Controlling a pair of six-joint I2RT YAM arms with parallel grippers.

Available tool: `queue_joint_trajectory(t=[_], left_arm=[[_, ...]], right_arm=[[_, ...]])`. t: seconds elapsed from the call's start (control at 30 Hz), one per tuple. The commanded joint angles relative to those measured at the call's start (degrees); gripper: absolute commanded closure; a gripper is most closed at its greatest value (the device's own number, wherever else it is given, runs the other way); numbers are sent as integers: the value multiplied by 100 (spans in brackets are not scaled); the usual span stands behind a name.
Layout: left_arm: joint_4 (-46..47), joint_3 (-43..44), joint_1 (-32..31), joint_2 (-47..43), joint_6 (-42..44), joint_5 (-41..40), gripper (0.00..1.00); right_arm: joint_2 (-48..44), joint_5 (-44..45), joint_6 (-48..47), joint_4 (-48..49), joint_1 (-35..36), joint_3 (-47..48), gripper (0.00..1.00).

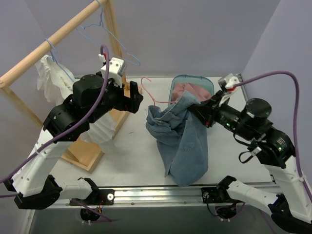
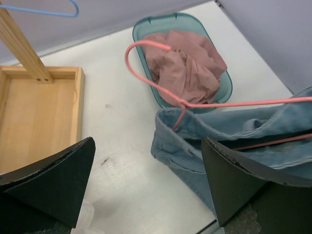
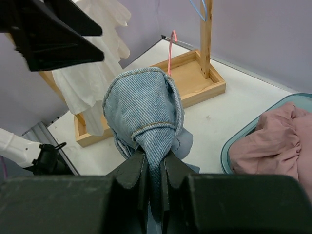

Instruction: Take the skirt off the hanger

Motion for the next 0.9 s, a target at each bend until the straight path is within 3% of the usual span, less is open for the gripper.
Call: queue_joint_trajectory(t=[0.0,0.2,0.53,0.7,0.87], left_arm=[[38,-257,68,-140,-405,317,0],[391,-618,244,52,-1128,1037,6],[2200,-1382,631,35,-2428,2698,9],[3219,-2059,657,-35,-3237,2955,16],[3555,-2350,666,-18,-3580,2947,18]], right_arm=[[-403,99,166,179,43,355,100],[-1027,-51,228,530,34,-67,100],[-1212,-77,175,521,26,-67,100],[-1265,-68,219,670,26,-146,100],[-1300,-112,263,741,-27,-146,100]])
